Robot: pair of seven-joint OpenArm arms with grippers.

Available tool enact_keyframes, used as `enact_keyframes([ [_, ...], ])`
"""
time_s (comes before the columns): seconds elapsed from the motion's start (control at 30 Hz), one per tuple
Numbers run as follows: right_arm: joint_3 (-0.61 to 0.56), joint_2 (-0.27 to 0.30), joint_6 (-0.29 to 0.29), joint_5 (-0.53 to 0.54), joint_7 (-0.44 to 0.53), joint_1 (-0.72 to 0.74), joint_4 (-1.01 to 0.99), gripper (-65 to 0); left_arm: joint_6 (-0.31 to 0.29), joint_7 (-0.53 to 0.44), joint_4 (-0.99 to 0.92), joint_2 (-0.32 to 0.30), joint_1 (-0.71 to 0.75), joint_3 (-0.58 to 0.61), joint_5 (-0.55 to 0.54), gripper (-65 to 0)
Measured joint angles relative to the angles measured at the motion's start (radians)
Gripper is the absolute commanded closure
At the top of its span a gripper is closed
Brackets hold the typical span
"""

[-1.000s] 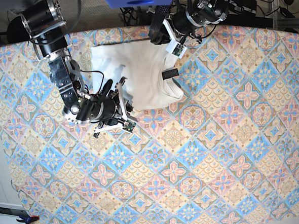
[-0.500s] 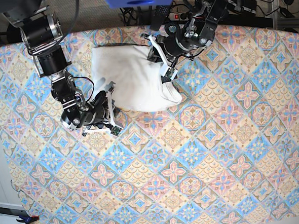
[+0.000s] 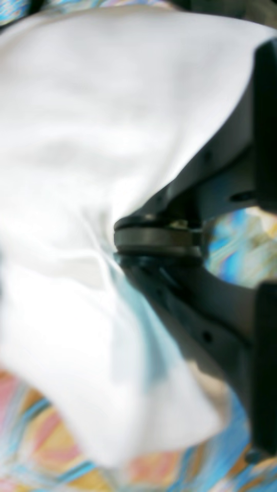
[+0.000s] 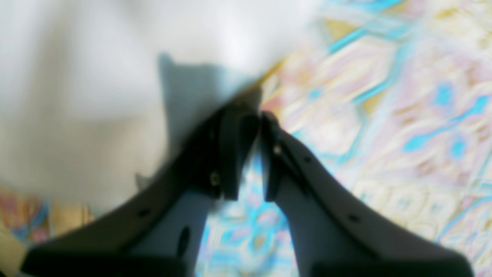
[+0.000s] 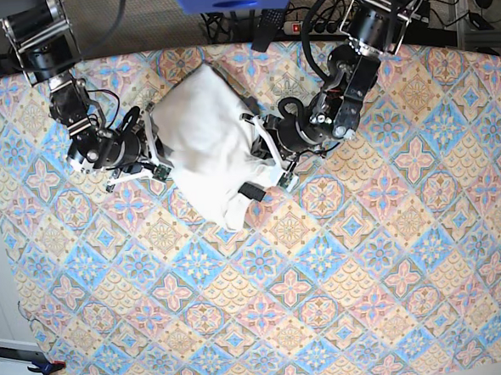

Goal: Fold the T-shirt properly
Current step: 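Press and tuck the folded bundle with both grippers, then release left gripper, then drag the folded bundle with the right gripper away from the robot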

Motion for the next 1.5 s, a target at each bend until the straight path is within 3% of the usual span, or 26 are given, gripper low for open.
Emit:
enact_keyframes([
  [0.23,0.129,0.006,0.007,-0.008,-0.055,-0.156,0.180,-8.9,0.029,0.008,-0.175,0.105,-0.174,0.023,0.028,-2.3],
  [0.47,0.275,0.010,0.003,-0.011,-0.120,-0.257,0.427,-8.9,0.035,-0.116,-0.368,0.211,-0.286,0.021,0.095,-2.3],
  [0.67,0.294,-0.002,0.006,0.021,-0.155,-0.338,0.525,-8.9,0.036,-0.073,-0.269,0.235,-0.269,0.014,0.117,-2.3],
  [0.83,0.160,-0.083,0.004,0.156,-0.148,-0.259,0.530,-8.9,0.080,0.007,-0.050,0.141,-0.191,-0.146,0.037,-2.3],
  [0.93,0.063,-0.147,0.000,0.151,-0.154,-0.181,0.530,-8.9,0.075,0.012,0.060,0.023,-0.094,-0.227,-0.035,-2.3],
  [1.07,-0.012,-0.244,0.005,0.150,-0.156,-0.113,0.502,-8.9,0.087,0.031,0.185,-0.083,0.077,-0.348,-0.106,-2.3],
  [1.3,-0.056,-0.411,0.000,0.145,-0.149,0.050,0.192,-8.6,0.076,0.018,0.441,-0.136,0.292,-0.559,-0.146,-2.3],
  [1.4,-0.052,-0.459,-0.004,0.148,-0.070,0.100,0.034,-5.4,0.081,0.023,0.512,-0.148,0.366,-0.605,-0.138,-2.3],
  [1.5,-0.053,-0.470,0.000,0.150,0.005,0.116,-0.136,-4.3,0.072,0.026,0.560,-0.142,0.401,-0.639,-0.147,-2.3],
])
